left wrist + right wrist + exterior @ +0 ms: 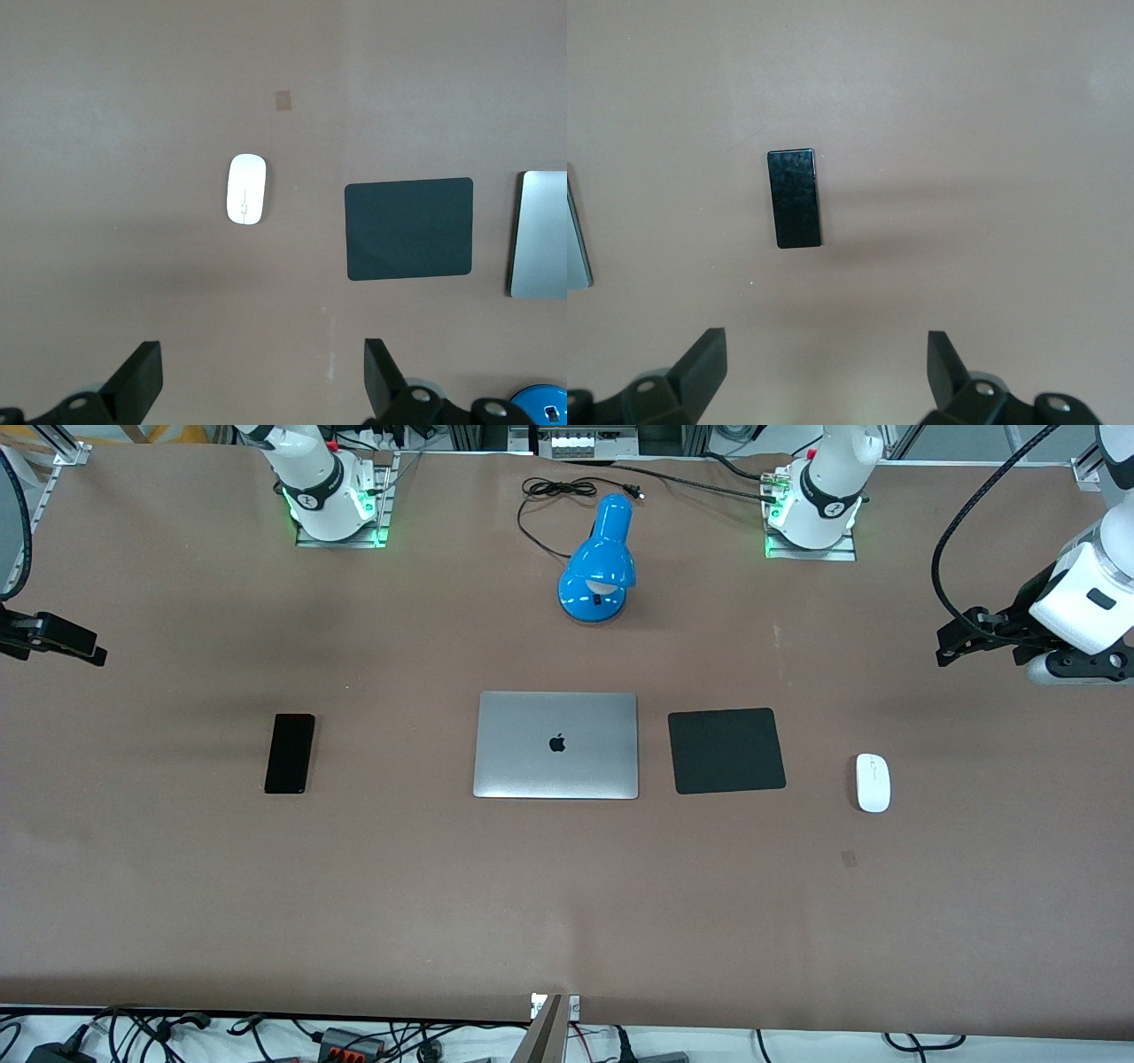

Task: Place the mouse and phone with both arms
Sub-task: 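Reach the right gripper to the black phone while the left gripper reaches the mouse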

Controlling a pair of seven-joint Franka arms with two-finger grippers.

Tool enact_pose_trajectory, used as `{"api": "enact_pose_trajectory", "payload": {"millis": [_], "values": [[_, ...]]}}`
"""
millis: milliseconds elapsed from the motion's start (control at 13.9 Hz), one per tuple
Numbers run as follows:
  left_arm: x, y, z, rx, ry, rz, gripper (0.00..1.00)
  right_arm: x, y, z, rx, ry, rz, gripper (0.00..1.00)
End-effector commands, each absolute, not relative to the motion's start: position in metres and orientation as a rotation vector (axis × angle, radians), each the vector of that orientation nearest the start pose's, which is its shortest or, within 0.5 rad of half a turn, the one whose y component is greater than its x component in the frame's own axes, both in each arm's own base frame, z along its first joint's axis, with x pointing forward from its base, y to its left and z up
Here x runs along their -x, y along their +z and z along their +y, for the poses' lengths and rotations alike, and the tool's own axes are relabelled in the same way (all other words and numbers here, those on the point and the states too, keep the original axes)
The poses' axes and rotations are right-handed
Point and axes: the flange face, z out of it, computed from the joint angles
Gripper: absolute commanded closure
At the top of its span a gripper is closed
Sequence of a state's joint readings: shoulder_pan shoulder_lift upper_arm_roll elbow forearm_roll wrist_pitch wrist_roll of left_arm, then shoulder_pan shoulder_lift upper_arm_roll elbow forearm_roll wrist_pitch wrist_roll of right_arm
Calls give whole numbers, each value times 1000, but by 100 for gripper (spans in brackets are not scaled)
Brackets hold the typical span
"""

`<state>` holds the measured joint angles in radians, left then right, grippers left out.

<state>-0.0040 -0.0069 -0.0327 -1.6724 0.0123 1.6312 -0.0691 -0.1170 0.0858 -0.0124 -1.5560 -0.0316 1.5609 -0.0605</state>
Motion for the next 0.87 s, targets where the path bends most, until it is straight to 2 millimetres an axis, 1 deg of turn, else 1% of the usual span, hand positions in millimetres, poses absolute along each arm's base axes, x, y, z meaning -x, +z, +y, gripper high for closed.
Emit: {"api": "enact_pose_trajectory", "payload": {"millis": [0,144,216,289,361,433,505,577,649,722,794], "values": [[-547,589,-19,3136,55,-62,0,-573,586,-77,3176,134,74,0],[-547,589,-19,3136,57,-62,0,-574,587,-80,3164,114,88,0],[-547,589,-19,3136,57,-62,0,-575,584,-80,3146,120,89,0],[-547,591,-20,3136,55,-62,0,-578,576,-79,3123,137,91,0],[-547,587,-20,3134,95,-62,0,-585,559,-79,3112,188,87,0],[-547,585,-20,3131,143,-62,0,-597,525,-78,3106,267,82,0],[-548,576,-20,3124,222,-57,0,-609,493,-75,3094,337,75,0],[-547,574,-17,3118,275,-69,0,-621,465,-72,3085,346,84,0],[-550,569,-11,3118,314,-83,0,-634,427,-56,3084,384,43,0],[-553,565,-7,3115,326,-95,0,-641,391,-47,3081,423,30,0],[-560,552,-7,3114,355,-91,0,-644,360,-43,3080,428,25,0]]}}
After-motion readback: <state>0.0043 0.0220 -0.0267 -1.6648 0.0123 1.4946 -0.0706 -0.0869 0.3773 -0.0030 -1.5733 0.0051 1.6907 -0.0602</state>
